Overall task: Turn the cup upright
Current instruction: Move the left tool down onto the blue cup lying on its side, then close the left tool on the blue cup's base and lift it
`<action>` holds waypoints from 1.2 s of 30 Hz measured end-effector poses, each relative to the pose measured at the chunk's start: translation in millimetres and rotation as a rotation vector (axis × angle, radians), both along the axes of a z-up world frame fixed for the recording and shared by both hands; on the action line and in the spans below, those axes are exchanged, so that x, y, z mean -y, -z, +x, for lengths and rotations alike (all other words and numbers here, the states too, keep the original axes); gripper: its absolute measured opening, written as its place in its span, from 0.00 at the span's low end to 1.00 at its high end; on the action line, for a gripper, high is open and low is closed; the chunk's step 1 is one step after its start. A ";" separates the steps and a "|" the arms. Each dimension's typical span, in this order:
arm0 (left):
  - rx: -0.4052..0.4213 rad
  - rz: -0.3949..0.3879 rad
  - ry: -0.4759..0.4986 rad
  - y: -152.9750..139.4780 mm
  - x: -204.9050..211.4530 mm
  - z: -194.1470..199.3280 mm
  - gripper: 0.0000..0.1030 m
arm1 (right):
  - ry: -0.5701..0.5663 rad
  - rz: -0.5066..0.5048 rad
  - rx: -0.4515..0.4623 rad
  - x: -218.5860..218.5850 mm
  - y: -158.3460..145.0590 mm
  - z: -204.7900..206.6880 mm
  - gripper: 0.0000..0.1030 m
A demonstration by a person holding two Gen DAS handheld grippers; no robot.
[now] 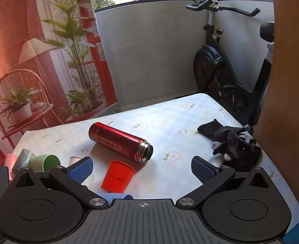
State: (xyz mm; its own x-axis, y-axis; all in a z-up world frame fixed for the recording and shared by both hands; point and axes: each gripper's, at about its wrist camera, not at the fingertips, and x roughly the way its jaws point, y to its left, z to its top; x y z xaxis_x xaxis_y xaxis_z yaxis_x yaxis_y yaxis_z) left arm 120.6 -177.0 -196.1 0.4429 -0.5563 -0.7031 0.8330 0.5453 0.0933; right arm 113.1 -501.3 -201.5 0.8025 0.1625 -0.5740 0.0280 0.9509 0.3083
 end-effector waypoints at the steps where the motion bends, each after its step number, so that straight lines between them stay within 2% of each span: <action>1: -0.005 0.010 0.007 1.5 1.5 3.1 0.80 | 0.001 0.003 -0.002 0.3 0.7 -0.3 1.00; 4: -0.025 0.044 0.043 5.4 3.0 6.8 0.81 | 0.003 0.013 -0.008 1.4 2.3 0.6 1.00; 7: 0.009 0.098 0.073 11.2 9.0 6.7 0.81 | 0.003 0.014 -0.008 1.4 3.1 1.1 1.00; 16: -0.002 0.166 0.095 16.5 26.8 14.8 0.80 | 0.000 0.019 -0.011 2.1 3.9 1.3 1.00; 23: -0.022 0.160 0.109 16.6 31.9 11.9 0.70 | 0.007 0.024 -0.009 4.2 4.9 -0.7 1.00; 31: -0.162 0.069 -0.072 13.8 -13.5 -4.0 0.69 | 0.010 0.048 0.010 8.5 3.7 -5.6 1.00; 36: -0.193 0.027 -0.315 13.9 -68.9 -26.5 0.69 | -0.026 0.064 0.007 -2.7 4.6 -5.5 1.00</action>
